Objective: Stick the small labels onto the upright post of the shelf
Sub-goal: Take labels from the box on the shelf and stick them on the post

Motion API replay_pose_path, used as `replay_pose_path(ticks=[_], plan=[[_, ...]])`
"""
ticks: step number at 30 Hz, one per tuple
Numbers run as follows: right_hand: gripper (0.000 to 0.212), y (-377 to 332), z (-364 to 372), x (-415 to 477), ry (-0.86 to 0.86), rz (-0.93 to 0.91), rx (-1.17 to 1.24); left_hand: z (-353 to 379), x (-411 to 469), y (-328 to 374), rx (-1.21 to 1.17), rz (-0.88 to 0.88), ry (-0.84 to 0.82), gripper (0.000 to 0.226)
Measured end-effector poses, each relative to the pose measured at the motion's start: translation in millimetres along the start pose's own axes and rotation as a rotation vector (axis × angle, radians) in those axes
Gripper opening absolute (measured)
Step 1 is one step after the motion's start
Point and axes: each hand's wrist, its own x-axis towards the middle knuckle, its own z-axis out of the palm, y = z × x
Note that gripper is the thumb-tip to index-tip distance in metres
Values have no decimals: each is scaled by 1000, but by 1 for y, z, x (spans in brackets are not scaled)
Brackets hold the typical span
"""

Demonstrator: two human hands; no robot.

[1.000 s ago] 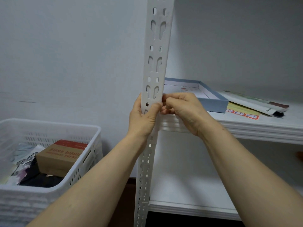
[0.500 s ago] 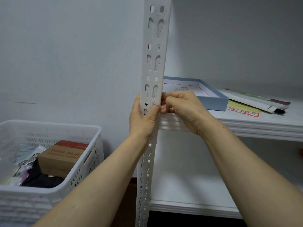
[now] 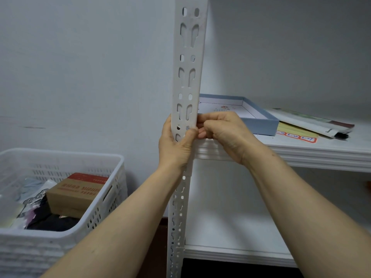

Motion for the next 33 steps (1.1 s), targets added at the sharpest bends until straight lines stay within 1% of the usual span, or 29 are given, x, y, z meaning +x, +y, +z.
replay_pose_path(ticks=[6, 11, 13, 17, 20, 28, 33], plan=[[45, 0, -1, 0, -13, 1, -5, 0, 0, -1, 17, 2, 4, 43], [44, 0, -1, 0, -16, 10, 0, -2, 0, -3, 34, 5, -17, 48], [44, 0, -1, 0, -17, 7, -5, -2, 0, -2, 20, 1, -27, 46], [44, 0, -2, -1, -20, -1, -31, -1, 0, 2, -45, -47, -6, 33], [44, -1, -1, -3, -21, -6, -26, -1, 0, 4, -65, -63, 7, 28], [44, -1, -1, -2, -18, -6, -27, -4, -2, 3, -47, -44, -25, 31], [44, -2, -1, -4, -26, -9, -39, -2, 0, 6, -80, -67, -9, 27]])
